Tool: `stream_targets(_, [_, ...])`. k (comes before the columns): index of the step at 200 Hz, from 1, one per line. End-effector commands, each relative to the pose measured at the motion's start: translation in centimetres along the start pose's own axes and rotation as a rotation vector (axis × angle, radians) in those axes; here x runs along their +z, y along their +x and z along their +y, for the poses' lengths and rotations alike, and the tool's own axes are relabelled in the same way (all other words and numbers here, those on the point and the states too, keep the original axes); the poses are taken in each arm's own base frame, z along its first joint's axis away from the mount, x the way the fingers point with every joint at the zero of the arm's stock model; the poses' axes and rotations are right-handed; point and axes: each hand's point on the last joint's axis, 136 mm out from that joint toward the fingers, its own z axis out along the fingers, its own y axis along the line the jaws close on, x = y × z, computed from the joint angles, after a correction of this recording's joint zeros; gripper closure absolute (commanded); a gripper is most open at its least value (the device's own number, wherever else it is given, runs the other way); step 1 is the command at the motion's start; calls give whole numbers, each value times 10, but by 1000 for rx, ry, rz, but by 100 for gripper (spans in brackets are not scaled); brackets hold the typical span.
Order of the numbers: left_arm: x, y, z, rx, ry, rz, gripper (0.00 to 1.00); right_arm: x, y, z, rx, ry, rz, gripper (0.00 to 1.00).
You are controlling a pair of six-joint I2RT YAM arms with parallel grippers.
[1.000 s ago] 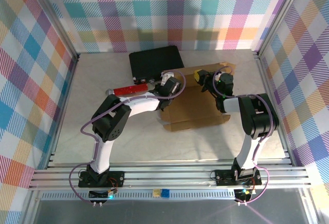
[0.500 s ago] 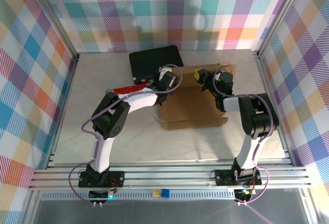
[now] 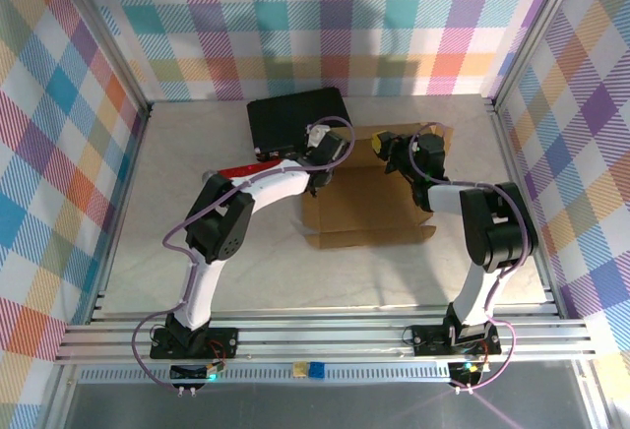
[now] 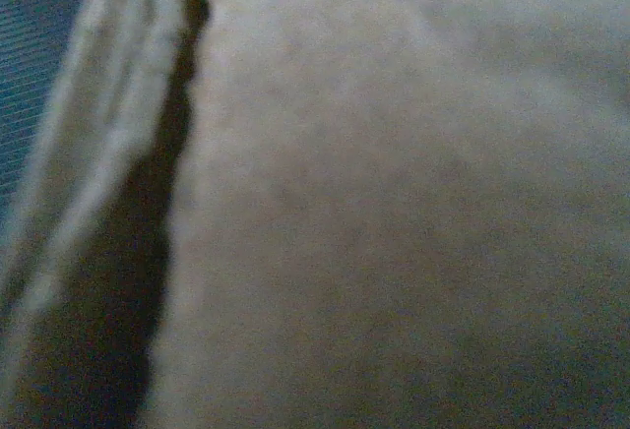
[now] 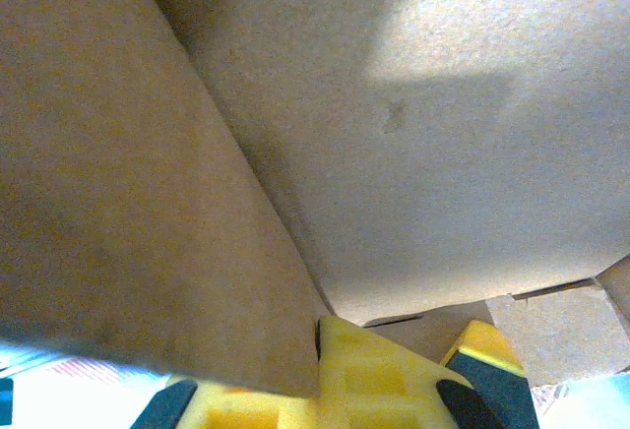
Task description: Fold the paper box
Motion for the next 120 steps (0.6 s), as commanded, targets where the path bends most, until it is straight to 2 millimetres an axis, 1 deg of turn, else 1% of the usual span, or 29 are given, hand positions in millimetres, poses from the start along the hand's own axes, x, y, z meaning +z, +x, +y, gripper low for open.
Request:
stream_targets(1, [20,39,50,127,-224,126,100,-2,26,-11,4,81,102,100])
stream_targets(30, [23,42,46,129,-215,145,100,-2,25,-14,13,93,97,100])
stream_targets(74, [24,46,48,135,-221,158,100,2,25,-13,22,92,109,100])
stream_targets(92, [23,45,44,119,-178,151,100,3,26,-14,25,103,117,100])
stream_targets(108, [21,43,39,92,-112,145,78,4,25,-16,27,115,114,100])
stream_targets(115, [20,41,39,77,-90,139,72,4,24,-15,26,114,111,100])
stream_targets(120, [19,40,37,69,-65,136,69,5,24,-16,28,118,112,100])
